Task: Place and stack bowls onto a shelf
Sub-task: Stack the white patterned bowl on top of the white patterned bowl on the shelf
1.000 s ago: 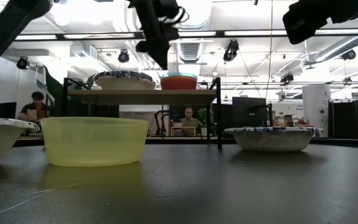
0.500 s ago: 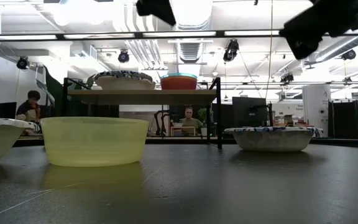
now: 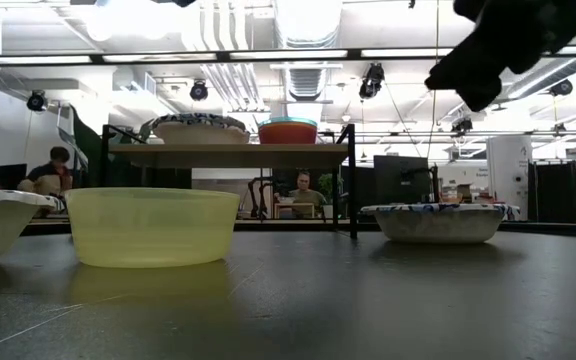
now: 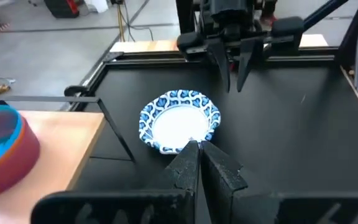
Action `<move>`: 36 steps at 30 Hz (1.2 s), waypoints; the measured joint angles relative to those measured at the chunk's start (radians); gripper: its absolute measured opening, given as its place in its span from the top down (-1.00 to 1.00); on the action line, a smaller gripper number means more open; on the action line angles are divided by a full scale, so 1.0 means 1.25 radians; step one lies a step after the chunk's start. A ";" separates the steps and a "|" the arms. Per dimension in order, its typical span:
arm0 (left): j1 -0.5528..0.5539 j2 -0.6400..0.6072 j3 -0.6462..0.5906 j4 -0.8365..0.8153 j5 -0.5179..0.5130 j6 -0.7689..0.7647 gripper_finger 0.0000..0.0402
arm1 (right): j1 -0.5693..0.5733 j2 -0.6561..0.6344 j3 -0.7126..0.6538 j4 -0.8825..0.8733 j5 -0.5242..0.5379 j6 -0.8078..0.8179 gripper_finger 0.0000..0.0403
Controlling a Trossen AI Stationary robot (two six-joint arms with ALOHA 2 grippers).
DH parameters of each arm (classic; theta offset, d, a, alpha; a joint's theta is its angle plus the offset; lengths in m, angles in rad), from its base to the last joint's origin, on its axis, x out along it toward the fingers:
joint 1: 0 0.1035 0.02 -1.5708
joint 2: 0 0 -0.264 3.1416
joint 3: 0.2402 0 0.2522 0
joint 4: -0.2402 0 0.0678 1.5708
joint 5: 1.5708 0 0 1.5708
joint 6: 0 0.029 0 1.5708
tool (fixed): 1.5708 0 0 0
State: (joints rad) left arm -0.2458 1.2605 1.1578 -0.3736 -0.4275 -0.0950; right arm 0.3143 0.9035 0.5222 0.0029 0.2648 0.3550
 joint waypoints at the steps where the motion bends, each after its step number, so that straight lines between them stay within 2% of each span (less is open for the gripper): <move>1: -0.008 -0.016 -0.029 0.017 -0.009 0.000 1.00 | -0.002 0.016 0.022 -0.025 0.000 0.008 0.69; 6: -0.012 -0.096 -0.142 0.089 -0.051 -0.019 1.00 | -0.006 0.089 0.125 -0.228 0.000 0.069 0.69; 9: -0.012 -0.137 -0.195 0.099 -0.101 -0.039 1.00 | -0.006 0.126 0.177 -0.376 -0.002 0.130 0.69; 13: -0.012 -0.186 -0.245 0.121 -0.166 -0.042 1.00 | -0.006 0.164 0.223 -0.496 -0.002 0.182 0.68; 17: -0.012 -0.222 -0.263 0.124 -0.213 -0.037 1.00 | -0.007 0.191 0.249 -0.525 -0.045 0.184 0.60; 24: -0.012 -0.256 -0.268 0.121 -0.239 -0.021 1.00 | -0.007 0.255 0.266 -0.544 -0.044 0.138 0.20; 27: -0.012 -0.255 -0.277 0.119 -0.239 -0.019 1.00 | -0.008 0.297 0.266 -0.543 -0.042 0.127 0.09; 31: -0.012 -0.255 -0.281 0.119 -0.239 0.002 1.00 | -0.012 0.355 0.266 -0.542 0.008 0.119 0.06; 36: -0.012 -0.259 -0.281 0.118 -0.239 0.006 1.00 | -0.013 0.417 0.267 -0.540 0.046 0.114 0.15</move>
State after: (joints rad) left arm -0.2604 0.9367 0.8066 -0.2264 -0.7258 -0.0872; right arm 0.2981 1.4243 0.8555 -0.6720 0.3219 0.4969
